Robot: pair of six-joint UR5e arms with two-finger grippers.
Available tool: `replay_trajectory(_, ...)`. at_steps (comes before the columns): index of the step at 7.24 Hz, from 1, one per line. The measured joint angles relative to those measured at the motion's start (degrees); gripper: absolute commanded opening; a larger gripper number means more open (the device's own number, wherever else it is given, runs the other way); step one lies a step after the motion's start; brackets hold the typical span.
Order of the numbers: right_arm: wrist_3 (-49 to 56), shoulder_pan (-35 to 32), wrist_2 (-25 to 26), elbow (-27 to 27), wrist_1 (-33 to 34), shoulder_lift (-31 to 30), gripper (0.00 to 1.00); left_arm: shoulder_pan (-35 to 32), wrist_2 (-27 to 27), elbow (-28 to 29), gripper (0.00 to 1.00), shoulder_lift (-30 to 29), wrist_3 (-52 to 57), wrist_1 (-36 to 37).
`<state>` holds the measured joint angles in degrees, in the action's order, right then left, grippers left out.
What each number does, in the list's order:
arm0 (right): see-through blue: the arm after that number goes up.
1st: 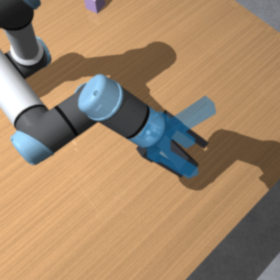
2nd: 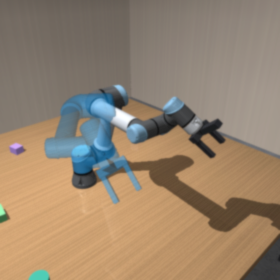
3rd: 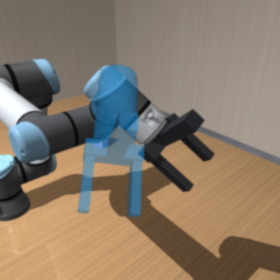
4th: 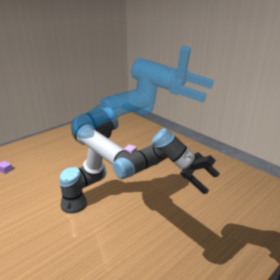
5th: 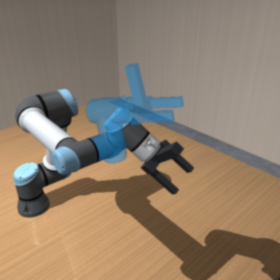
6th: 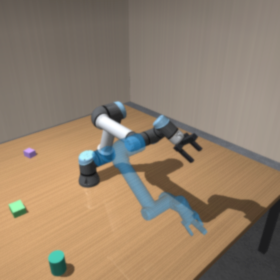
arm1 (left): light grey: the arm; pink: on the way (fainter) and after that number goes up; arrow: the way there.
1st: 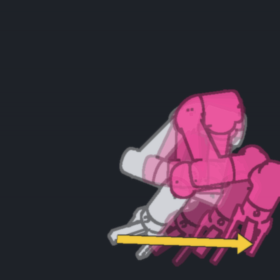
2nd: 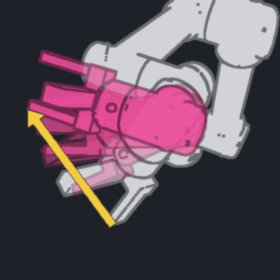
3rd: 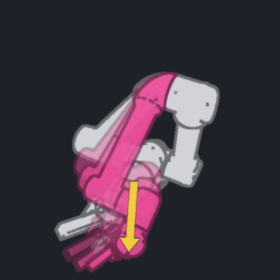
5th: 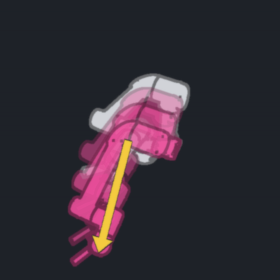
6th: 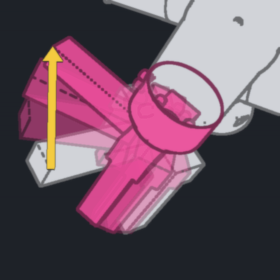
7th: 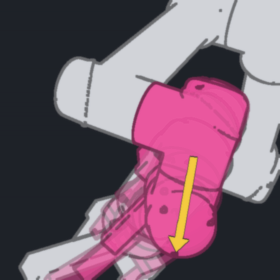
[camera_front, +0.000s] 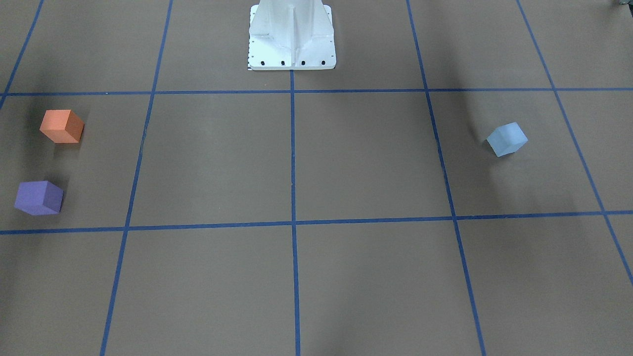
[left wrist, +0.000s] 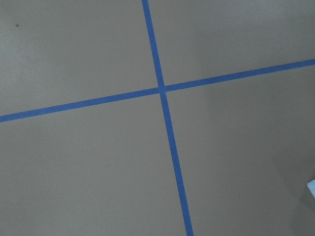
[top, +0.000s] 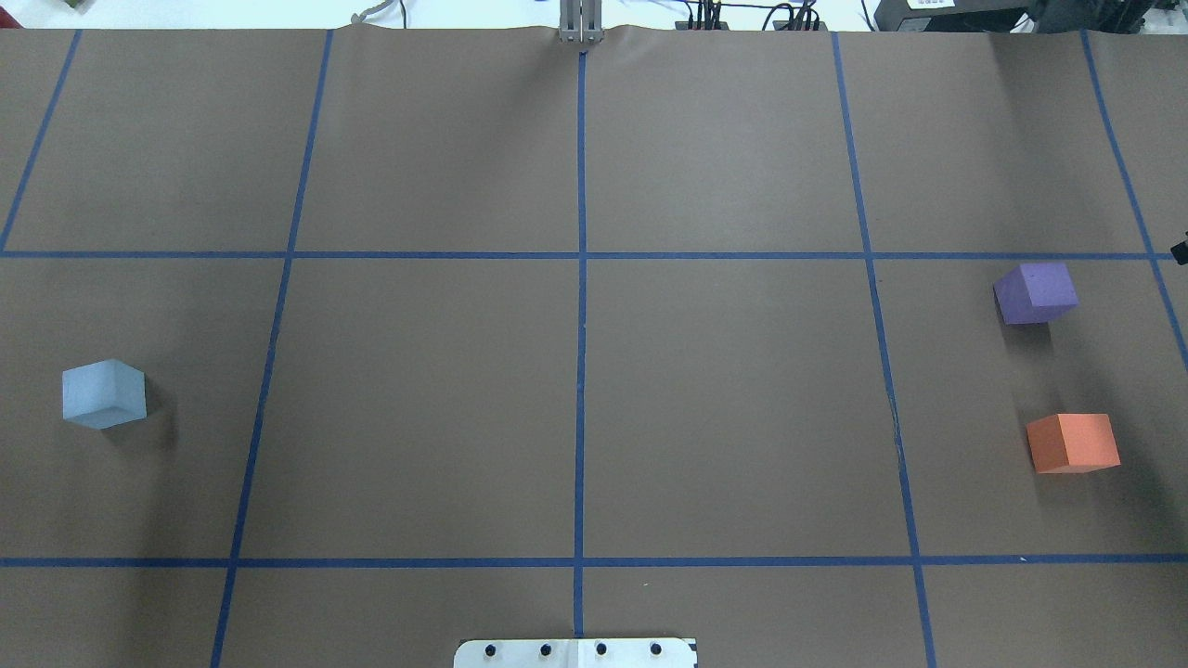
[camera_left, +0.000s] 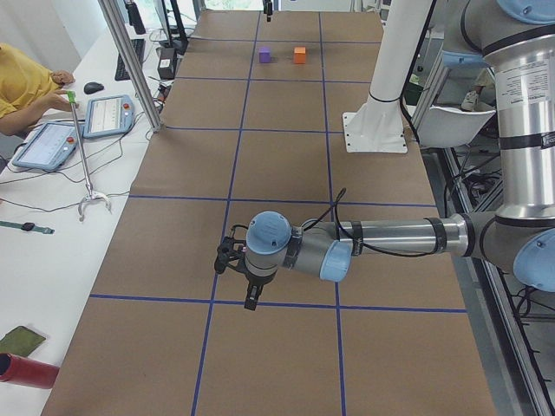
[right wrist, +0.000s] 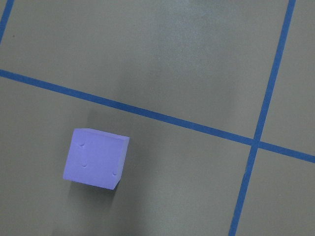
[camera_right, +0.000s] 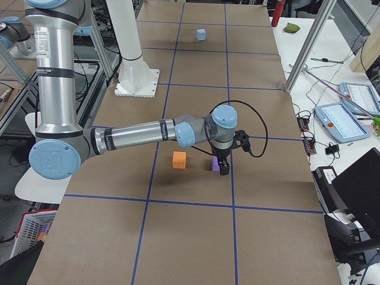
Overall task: Place blue block between orange and purple blocks
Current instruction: 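Lower the left gripper toward the light blue cube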
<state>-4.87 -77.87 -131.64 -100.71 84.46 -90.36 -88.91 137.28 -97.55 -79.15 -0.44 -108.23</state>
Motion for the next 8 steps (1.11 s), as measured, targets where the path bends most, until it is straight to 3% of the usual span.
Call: replay_trajectory(8, -0.05, 0.24, -0.02, 1.31, 0.07, 1.27, 1.0, 0.36, 0.2, -0.38, 1.0, 1.53, -3.84, -4.06)
